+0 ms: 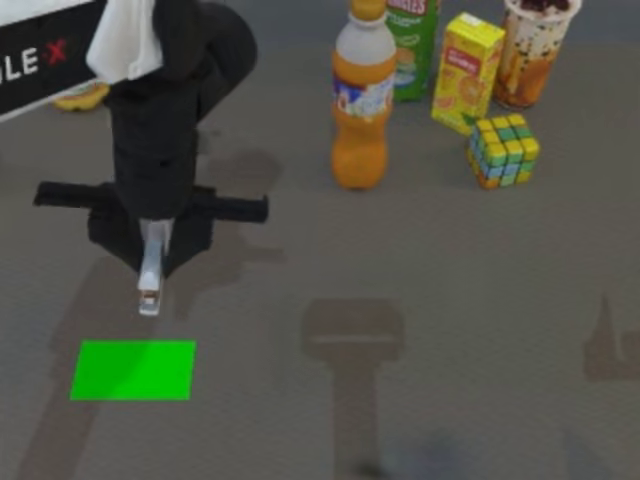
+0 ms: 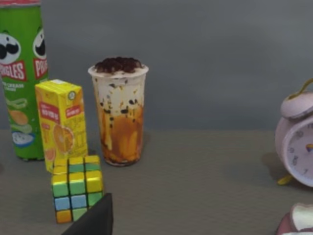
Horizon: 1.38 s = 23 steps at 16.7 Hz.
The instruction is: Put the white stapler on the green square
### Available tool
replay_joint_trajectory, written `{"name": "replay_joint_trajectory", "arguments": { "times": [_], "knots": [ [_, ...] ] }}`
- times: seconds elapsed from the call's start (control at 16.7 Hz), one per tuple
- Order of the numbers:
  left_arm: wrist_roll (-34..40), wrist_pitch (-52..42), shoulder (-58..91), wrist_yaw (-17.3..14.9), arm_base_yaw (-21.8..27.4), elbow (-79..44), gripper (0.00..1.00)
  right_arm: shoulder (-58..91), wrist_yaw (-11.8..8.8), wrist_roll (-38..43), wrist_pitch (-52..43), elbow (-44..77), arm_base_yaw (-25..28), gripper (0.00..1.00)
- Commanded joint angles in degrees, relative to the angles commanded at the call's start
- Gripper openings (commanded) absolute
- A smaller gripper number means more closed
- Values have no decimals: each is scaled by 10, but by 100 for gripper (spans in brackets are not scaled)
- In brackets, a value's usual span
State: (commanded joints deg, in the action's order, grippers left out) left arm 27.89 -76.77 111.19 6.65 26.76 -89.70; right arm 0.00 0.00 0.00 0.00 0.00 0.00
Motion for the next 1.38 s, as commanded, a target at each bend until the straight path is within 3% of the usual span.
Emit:
{"name": "replay_joint_trajectory", "arguments": {
  "times": [0.36,0.72,0.96,1.38],
  "knots": [
    [419,4,-47,-2,-25,89,0,0,0,0,0,0,0,100],
    [720,62,-110,-32,-50,151,0,0,0,0,0,0,0,100],
    [813,96,-140,-50,-61,171,0,0,0,0,0,0,0,100],
    [822,101,-141,-51,-59,173,0,0,0,0,0,0,0,100]
  ]
}}
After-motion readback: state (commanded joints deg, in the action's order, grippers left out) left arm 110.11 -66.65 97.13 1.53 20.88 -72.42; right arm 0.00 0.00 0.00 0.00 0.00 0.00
